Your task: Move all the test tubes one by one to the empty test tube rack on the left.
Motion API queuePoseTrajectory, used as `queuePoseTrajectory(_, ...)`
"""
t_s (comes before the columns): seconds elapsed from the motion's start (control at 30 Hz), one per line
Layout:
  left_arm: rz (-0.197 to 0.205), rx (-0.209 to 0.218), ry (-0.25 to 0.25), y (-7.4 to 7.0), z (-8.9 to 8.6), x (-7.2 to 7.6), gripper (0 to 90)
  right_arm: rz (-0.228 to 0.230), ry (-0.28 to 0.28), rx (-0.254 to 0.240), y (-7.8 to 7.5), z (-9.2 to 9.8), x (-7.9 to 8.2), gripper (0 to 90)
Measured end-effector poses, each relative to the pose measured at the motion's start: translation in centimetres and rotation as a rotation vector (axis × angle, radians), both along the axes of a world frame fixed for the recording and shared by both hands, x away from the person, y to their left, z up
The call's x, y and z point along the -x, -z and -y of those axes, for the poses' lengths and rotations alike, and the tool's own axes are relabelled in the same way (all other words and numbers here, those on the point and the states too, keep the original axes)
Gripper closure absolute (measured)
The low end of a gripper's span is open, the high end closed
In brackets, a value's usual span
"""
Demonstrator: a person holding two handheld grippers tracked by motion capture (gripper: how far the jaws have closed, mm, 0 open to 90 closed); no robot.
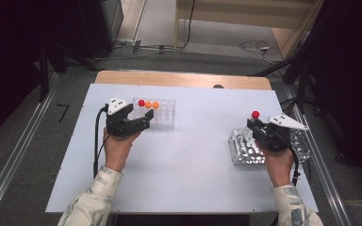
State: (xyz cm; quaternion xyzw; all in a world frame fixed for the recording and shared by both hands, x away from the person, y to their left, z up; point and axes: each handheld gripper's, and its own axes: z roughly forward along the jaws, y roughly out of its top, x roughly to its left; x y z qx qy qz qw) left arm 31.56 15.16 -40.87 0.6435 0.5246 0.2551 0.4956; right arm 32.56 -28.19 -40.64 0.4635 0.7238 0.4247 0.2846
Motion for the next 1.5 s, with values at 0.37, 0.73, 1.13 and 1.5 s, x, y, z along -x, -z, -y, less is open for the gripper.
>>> queuePoseTrajectory(0.37, 0.003, 0.000, 0.019, 0.0, 0.5, 0.3, 21.6, 0.019, -0.084, -0.010, -1.3, -2.0, 1.0, 71.0)
queuePoseTrajectory(0.73, 0.015, -0.004, 0.060, -0.2, 1.6, 0.9, 21.8, -0.010, -0.215, -0.009, -0.4, -7.1, 1.1, 71.0)
queuePoseTrajectory(1.13, 0.021, -0.025, 0.177, -0.3, 4.1, 1.8, 24.9, -0.061, -0.358, 0.006, 1.6, -14.2, 1.3, 71.0)
queuePoseTrajectory(1.5, 0.016, -0.065, 0.313, 0.1, 6.1, 2.3, 41.8, -0.111, -0.424, 0.024, 3.1, -18.4, 1.0, 71.0)
